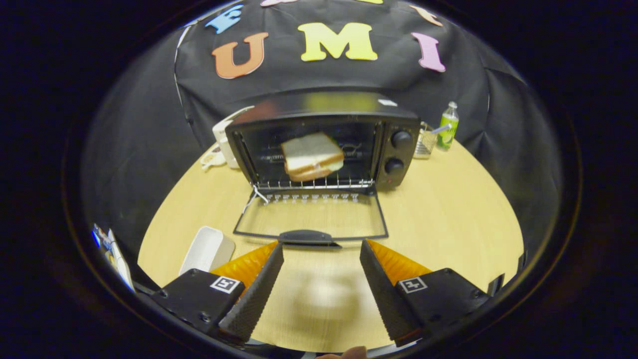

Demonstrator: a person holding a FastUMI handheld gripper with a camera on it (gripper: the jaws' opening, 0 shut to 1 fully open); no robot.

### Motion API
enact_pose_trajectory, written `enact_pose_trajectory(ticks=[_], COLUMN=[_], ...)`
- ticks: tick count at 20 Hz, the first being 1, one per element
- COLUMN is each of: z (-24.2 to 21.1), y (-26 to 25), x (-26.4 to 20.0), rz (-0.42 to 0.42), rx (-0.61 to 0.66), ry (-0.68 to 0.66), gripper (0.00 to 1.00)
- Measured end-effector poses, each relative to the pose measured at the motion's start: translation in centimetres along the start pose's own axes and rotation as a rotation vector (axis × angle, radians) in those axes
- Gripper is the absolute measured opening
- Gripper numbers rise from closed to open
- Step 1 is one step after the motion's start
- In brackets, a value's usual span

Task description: Open the toaster oven, put the food inside, and close the toaster oven door.

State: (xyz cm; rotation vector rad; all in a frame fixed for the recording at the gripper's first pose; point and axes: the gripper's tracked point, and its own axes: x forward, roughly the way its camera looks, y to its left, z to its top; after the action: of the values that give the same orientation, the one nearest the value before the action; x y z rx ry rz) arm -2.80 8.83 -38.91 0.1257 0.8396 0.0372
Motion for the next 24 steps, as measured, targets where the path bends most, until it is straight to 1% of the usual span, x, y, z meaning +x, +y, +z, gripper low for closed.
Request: enact_pose_trajectory(ticks=[7, 12, 15, 17, 20, 22, 24], z=[-3.2, -4.1, -3.6, -3.4, -2.5, -1.1, 1.1], y=[0.7, 1.1, 1.3, 1.3, 1.4, 1.7, 1.9], x=[5.5, 7.1, 7.8, 7.7, 6.4, 4.8, 3.0], rz=[-0.019, -0.042, -0.058, -0.070, -0.072, -0.067, -0.066], rx=[0.000, 0.011, 0.008, 0.033, 0.022, 0.036, 0.053], ry=[0.084, 0.126, 0.115, 0.120, 0.095, 0.059, 0.008], gripper=[1.00, 1.00, 1.00, 1.00, 1.00, 1.00, 1.00])
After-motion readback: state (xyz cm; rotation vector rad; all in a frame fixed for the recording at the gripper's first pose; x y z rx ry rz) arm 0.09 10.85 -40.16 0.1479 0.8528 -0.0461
